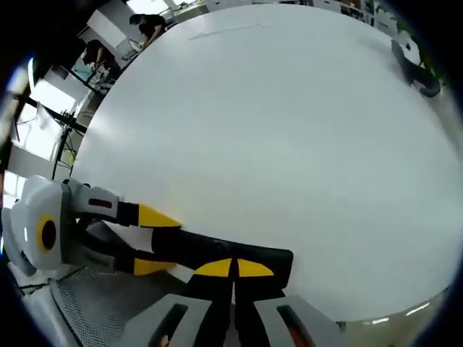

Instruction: Press the specified remote control buttons in sequence, fully releasing each button before pressing the next.

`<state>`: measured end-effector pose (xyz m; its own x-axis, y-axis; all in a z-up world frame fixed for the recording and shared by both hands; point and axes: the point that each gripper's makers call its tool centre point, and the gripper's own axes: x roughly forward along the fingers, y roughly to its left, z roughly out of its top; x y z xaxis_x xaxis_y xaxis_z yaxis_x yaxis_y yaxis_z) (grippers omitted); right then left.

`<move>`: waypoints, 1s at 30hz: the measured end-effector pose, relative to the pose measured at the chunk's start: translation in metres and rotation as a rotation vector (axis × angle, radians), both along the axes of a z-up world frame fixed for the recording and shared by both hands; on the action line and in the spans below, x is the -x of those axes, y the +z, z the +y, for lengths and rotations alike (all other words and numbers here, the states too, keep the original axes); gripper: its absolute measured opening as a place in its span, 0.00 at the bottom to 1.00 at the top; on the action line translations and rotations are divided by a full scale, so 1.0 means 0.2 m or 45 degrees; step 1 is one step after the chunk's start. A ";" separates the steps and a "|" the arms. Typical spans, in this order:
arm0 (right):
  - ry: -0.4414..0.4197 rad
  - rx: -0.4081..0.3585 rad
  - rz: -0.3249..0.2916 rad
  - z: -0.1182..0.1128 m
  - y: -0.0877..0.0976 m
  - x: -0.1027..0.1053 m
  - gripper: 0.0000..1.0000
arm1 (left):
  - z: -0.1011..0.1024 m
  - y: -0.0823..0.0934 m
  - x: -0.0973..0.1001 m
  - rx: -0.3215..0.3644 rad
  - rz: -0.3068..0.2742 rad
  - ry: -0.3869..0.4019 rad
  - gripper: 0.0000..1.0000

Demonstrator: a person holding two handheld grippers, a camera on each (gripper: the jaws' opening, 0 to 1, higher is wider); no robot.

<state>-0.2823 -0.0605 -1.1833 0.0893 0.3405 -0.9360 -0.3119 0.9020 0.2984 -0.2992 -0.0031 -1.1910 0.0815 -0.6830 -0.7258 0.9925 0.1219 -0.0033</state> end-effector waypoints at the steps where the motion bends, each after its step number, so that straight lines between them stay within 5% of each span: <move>1: 0.012 -0.002 -0.006 0.01 0.00 0.00 0.00 | 0.00 0.00 0.00 -0.002 0.002 0.001 0.25; 11: 0.076 -0.005 -0.002 0.10 0.01 -0.03 0.00 | 0.00 0.00 0.00 0.005 0.003 0.002 0.25; 30: 0.291 0.188 -0.040 0.10 -0.02 -0.03 0.00 | 0.00 0.00 0.00 0.009 0.003 0.004 0.25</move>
<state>-0.2771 -0.0413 -1.1880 0.0553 0.2152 -0.9750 -0.5195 0.8401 0.1559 -0.2992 -0.0039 -1.1918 0.0816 -0.6878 -0.7213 0.9922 0.1247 -0.0067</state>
